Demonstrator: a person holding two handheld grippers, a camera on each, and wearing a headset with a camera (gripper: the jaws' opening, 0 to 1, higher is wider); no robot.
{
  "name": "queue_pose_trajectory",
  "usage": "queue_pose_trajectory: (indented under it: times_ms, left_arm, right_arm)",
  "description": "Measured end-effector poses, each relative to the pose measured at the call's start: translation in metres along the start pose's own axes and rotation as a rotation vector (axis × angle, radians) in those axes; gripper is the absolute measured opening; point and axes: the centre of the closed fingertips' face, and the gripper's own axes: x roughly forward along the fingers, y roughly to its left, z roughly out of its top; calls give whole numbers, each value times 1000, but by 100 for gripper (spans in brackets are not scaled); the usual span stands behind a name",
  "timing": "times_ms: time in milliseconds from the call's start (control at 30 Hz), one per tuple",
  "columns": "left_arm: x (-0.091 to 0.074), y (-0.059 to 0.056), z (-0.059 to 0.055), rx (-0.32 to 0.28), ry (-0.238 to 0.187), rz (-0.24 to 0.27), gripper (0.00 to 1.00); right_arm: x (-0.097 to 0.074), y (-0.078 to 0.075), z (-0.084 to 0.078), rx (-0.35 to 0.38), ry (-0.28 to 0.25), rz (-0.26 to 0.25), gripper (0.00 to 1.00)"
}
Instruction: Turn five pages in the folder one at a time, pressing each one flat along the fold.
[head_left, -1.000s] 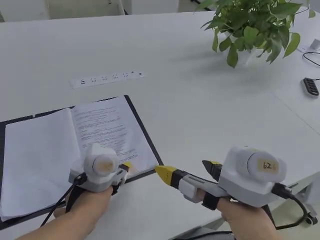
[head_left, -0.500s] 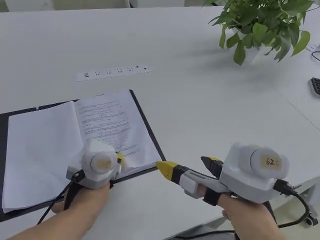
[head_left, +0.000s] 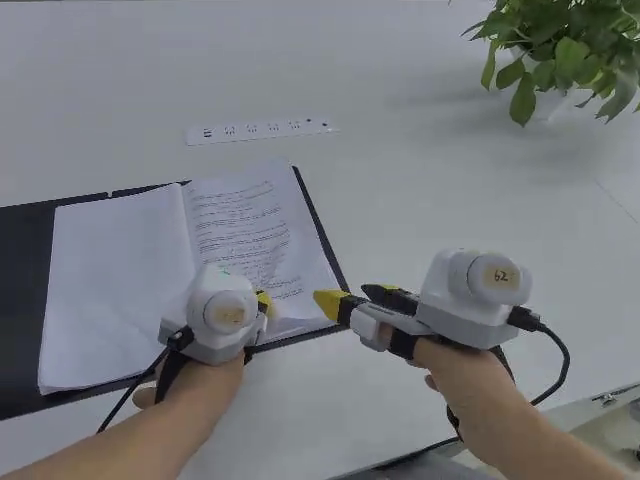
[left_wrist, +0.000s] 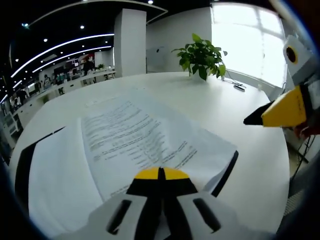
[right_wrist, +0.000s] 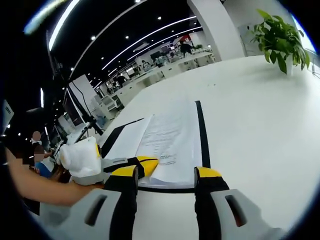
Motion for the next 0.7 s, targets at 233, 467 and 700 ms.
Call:
queue_pose_trajectory:
  times_ms: [233,467,700]
  left_arm:
    - [0,0,0,-12,-6,2,0]
    - [0,0,0,-14,-10,4,0]
    - [-1,-1,0,-17,-11,6,0]
  right_arm:
    - [21,-13,-18,57,42,-18,39]
    - [29,-19,-22,96,44,-35,28]
    - [26,-25,-23,128,26,-67,0]
